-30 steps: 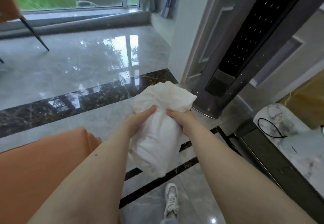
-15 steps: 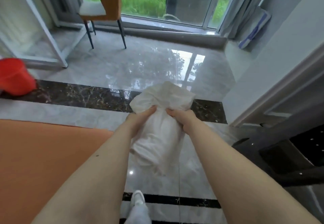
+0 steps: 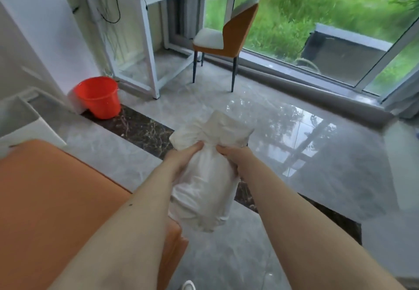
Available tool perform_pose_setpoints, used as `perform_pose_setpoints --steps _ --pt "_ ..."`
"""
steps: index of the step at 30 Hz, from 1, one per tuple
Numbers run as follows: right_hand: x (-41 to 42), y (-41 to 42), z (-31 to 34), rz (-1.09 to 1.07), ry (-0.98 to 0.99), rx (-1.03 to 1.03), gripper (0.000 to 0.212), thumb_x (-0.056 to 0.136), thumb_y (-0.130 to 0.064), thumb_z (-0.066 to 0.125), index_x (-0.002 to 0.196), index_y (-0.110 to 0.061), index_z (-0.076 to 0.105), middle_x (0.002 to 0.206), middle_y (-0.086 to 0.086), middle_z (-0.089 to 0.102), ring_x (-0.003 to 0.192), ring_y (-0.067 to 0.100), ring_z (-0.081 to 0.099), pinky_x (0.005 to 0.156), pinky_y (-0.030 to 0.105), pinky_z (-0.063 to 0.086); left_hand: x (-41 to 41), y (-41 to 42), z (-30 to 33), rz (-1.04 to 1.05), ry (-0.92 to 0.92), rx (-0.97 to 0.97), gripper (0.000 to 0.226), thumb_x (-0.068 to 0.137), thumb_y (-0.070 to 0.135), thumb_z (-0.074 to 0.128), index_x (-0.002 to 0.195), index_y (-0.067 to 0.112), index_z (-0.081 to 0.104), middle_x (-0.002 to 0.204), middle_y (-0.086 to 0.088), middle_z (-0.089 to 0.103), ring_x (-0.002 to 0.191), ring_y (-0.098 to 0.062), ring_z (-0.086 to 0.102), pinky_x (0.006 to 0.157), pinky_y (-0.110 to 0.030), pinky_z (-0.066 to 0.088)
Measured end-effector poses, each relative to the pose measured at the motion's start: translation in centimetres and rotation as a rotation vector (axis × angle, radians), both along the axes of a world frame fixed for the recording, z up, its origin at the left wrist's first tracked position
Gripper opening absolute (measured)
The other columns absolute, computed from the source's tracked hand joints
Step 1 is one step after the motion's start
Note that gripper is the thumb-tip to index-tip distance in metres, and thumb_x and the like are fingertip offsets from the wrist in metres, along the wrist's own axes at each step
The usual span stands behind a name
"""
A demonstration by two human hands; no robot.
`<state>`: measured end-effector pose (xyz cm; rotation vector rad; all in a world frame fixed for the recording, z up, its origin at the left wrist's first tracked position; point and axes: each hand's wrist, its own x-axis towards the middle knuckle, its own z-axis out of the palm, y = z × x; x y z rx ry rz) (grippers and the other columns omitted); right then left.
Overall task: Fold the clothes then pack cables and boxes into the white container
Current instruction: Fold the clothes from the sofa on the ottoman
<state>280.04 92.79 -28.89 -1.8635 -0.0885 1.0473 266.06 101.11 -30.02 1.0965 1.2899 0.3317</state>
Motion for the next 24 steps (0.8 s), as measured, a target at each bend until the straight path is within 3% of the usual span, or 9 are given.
perform_pose_setpoints --steps 2,8,10,13,16,20,24 --pt "1.4 3.6 0.1 0.035 0.008 -0.017 0.076 0.066 -0.034 0.084 0.128 -0.007 0.050 0.131 0.010 0.055 0.118 0.031 0.055 0.095 0.042 0.050 1.2 2.9 0.3 0.032 0.020 0.000 0.104 0.059 0.061 0.077 0.138 0.003 0.042 0.138 -0.011 0.051 0.119 -0.027 0.055 0.082 -0.026 0.042" --pt "6.8 15.4 0.2 0.190 -0.028 -0.023 0.069 0.065 -0.029 0.085 0.124 -0.007 0.055 0.125 0.008 0.061 0.113 0.028 0.059 0.097 0.042 0.050 5.2 12.5 -0.2 0.153 0.041 0.010 0.099 0.057 0.062 0.076 0.134 0.006 0.049 0.133 -0.008 0.056 0.114 -0.026 0.059 0.096 -0.031 0.048" --pt "8.4 19.3 0.4 0.254 -0.031 0.009 0.066 0.067 -0.026 0.084 0.123 -0.008 0.055 0.127 0.008 0.060 0.115 0.029 0.058 0.098 0.045 0.049 6.5 15.7 -0.1 0.206 0.030 0.006 0.097 0.056 0.063 0.076 0.133 0.009 0.052 0.131 -0.007 0.058 0.112 -0.025 0.060 0.092 -0.029 0.048" --pt "10.8 25.8 1.5 0.369 -0.040 -0.022 0.078 0.068 -0.030 0.084 0.133 -0.010 0.046 0.131 0.007 0.054 0.123 0.032 0.052 0.096 0.052 0.047 8.5 20.7 0.4 0.292 0.047 0.006 0.098 0.055 0.066 0.075 0.133 0.011 0.050 0.133 -0.006 0.056 0.113 -0.025 0.059 0.092 -0.029 0.047" --pt "12.3 31.8 1.8 0.498 -0.042 -0.035 0.080 0.068 -0.030 0.083 0.134 -0.011 0.042 0.134 0.009 0.052 0.122 0.031 0.052 0.096 0.047 0.047 9.3 24.4 0.5 0.366 0.023 -0.063 0.109 0.050 0.070 0.074 0.137 0.011 0.045 0.135 -0.005 0.054 0.115 -0.026 0.058 0.097 -0.033 0.048" --pt "11.5 38.9 1.4 0.647 -0.049 -0.030 0.082 0.067 -0.028 0.084 0.135 -0.008 0.043 0.134 0.011 0.053 0.120 0.030 0.054 0.099 0.043 0.048 8.1 28.8 0.5 0.474 -0.013 -0.073 0.106 0.050 0.068 0.076 0.137 0.015 0.047 0.135 -0.002 0.055 0.114 -0.023 0.059 0.099 -0.035 0.048" --pt "8.0 45.6 0.2 0.802 -0.037 -0.054 0.081 0.066 -0.029 0.085 0.133 -0.007 0.046 0.131 0.011 0.055 0.118 0.029 0.056 0.098 0.044 0.049 4.9 33.1 -0.3 0.610 -0.001 -0.065 0.099 0.054 0.067 0.075 0.134 0.015 0.050 0.131 -0.002 0.058 0.104 -0.020 0.059 0.092 -0.031 0.048"
